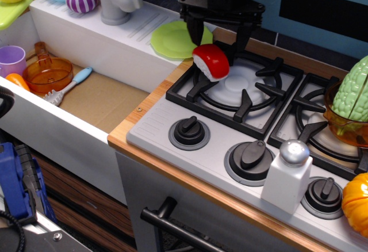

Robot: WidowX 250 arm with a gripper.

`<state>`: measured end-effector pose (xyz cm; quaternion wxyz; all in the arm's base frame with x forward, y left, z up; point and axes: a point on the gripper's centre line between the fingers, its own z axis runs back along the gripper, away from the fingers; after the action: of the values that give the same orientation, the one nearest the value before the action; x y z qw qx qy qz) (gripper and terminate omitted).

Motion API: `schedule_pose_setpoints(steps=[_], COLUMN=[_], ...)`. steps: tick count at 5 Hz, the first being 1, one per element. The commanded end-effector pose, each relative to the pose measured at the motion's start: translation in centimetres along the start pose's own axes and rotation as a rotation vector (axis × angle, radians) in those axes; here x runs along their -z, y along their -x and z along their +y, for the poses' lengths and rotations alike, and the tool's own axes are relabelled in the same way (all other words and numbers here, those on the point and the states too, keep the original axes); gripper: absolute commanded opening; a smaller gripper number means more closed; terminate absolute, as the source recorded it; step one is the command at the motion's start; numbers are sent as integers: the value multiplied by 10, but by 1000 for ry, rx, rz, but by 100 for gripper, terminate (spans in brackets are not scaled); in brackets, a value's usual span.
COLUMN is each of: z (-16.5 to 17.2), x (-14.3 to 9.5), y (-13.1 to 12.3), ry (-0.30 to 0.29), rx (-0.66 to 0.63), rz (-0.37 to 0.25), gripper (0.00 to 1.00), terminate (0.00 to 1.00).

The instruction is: Put sushi on plate

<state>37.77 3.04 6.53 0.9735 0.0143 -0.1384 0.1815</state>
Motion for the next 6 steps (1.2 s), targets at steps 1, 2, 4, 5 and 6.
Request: schedule_pose_setpoints(steps=[1, 2, 4, 5, 6], z=[0, 1, -2, -2, 3], x=[-18, -29, -10, 6, 12], y=[-8, -7, 8, 16, 30], ry=[-19, -58, -1, 54, 41], rx=[-5, 0, -52, -77, -92], rz=[-29, -33, -29, -8, -27], gripper=[100, 100, 100, 100, 0], terminate=[0, 0, 0, 0, 0])
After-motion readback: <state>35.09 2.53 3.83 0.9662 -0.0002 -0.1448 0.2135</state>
